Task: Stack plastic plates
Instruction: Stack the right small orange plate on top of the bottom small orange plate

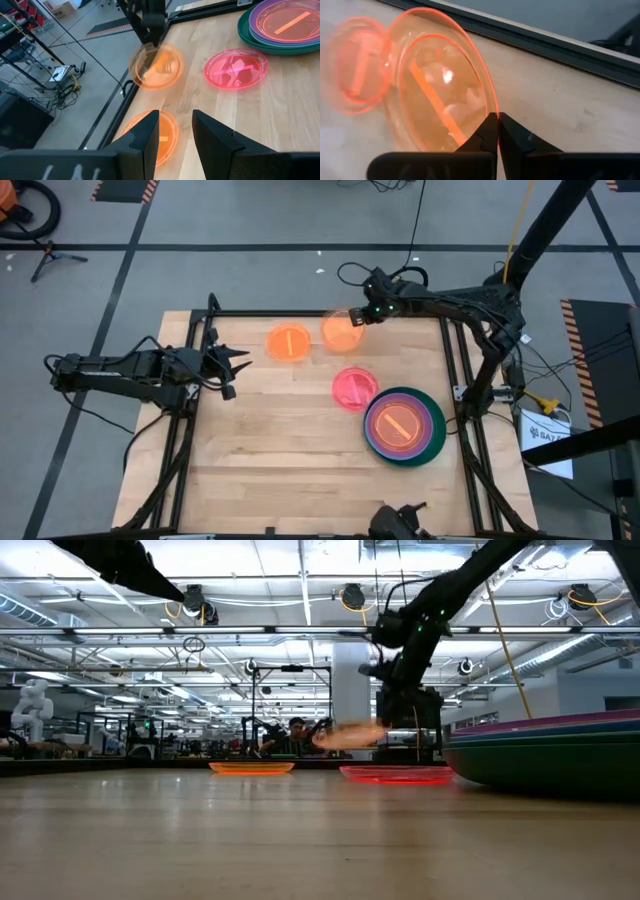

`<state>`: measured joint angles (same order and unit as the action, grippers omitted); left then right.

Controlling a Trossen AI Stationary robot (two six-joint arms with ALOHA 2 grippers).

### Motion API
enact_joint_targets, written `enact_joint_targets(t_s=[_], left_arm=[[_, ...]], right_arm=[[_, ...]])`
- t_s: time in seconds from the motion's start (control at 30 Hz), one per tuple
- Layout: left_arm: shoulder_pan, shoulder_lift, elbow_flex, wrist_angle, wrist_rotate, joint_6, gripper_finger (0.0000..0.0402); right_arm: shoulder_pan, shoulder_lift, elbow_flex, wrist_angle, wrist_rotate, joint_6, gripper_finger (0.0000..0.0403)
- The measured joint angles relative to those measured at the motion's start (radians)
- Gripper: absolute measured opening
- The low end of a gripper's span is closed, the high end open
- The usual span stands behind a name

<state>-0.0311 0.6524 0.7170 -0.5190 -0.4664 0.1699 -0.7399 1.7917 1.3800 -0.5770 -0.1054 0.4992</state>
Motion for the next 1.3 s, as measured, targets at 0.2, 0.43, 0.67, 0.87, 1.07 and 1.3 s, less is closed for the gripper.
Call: enact_joint_targets(t_s=[0.2, 0.43, 0.67, 0.87, 1.07, 1.3], left_arm=[[0.0, 0.0, 0.0, 0.0, 0.0, 0.0, 0.0124], [0.0, 0.0, 0.0, 0.0, 0.0, -0.002, 0.0124], [0.0, 0.0, 0.0, 0.0, 0.0, -0.016, 0.0124], [0.0, 0.0, 0.0, 0.0, 0.0, -0.019, 0.0124], [0.0, 0.0, 0.0, 0.0, 0.0, -0.019, 0.0124], [0.0, 0.0, 0.0, -0.001, 0.0, -0.023, 0.0124]], right_arm=[[0.063, -0.123, 0.0, -0.056, -0.158, -0.084, 0.0], [0.254, -0.252, 0.0, -0.304, -0.217, -0.11, 0.0], [0.501, -0.306, 0.0, -0.542, -0.192, -0.018, 0.0], [0.659, -0.312, 0.0, -0.626, -0.151, 0.037, 0.0], [0.709, -0.313, 0.0, -0.653, -0.078, 0.041, 0.0], [0.715, -0.383, -0.056, -0.681, -0.021, 0.038, 0.0]])
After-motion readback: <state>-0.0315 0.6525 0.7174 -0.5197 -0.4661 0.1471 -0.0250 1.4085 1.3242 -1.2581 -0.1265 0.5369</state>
